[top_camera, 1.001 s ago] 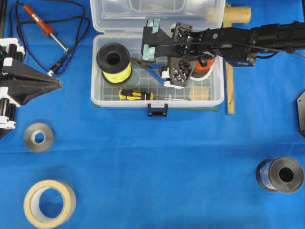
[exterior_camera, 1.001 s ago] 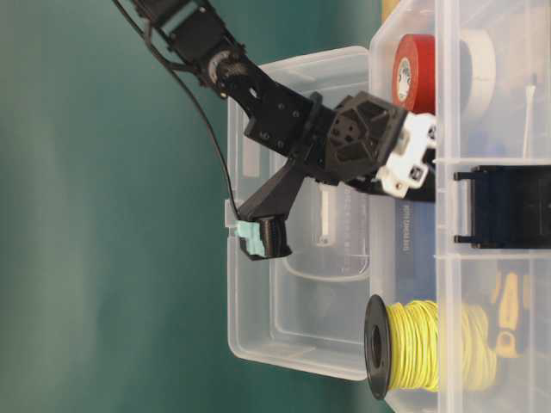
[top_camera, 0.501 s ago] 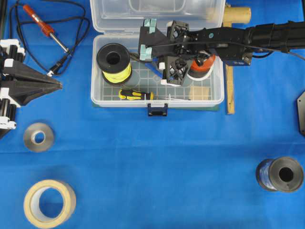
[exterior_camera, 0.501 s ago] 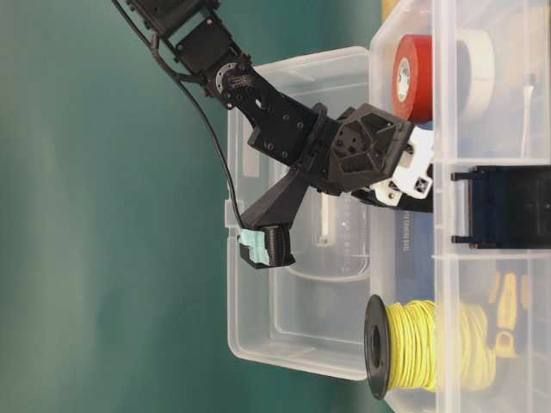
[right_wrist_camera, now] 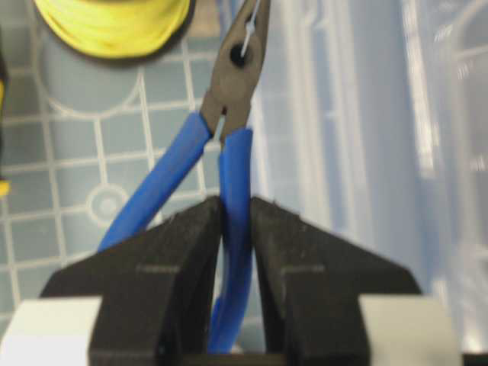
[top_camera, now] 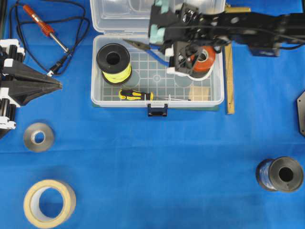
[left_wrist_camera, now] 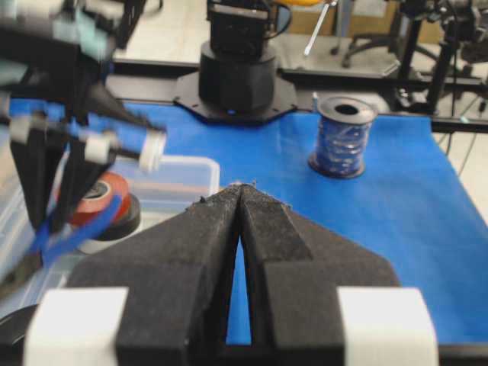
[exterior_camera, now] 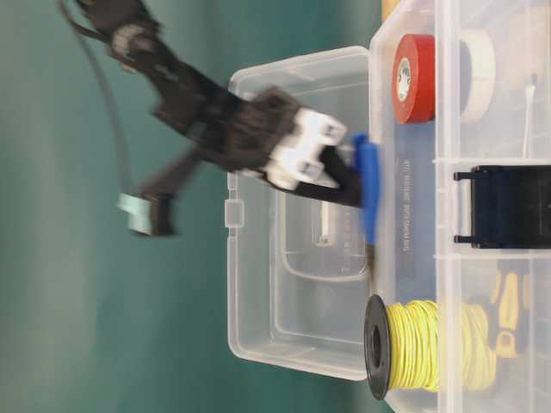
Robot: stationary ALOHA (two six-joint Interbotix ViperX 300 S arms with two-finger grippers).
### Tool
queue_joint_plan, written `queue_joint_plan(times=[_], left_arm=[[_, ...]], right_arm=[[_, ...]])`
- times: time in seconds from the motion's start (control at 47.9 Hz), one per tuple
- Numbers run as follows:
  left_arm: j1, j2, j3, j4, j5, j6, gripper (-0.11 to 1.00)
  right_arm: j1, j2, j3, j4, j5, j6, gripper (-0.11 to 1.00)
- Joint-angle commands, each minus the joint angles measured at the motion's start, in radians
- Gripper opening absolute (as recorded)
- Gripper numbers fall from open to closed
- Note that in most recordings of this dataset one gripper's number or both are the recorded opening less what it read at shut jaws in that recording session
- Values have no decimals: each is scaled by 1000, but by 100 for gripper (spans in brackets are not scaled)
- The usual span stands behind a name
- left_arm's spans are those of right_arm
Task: Pick the nipper from the toolbox among several items.
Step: 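Lift the pliers out of the toolbox and carry them toward the front right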
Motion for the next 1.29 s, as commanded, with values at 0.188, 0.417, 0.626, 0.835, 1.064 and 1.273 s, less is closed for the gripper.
queue_joint_plan(times=[0.188, 0.417, 0.626, 0.835, 1.064, 1.273], left_arm=[[-2, 2, -11, -2, -5, -2, 0], [-2, 2, -11, -2, -6, -2, 0], [0, 0, -11, -2, -6, 0, 0], [0, 2, -9, -2, -9, -2, 0], [-2, 0, -9, -2, -11, -2, 0], [0, 0, -9, -2, -6, -2, 0]], right_arm=[[18, -209, 44, 5, 18, 17, 14], [161, -293, 132, 20, -41, 54, 14], [327, -291, 161, 20, -67, 118, 14], [448, -190, 164, 21, -94, 156, 14], [497, -46, 161, 31, -160, 258, 14], [502, 52, 160, 32, -219, 337, 14]])
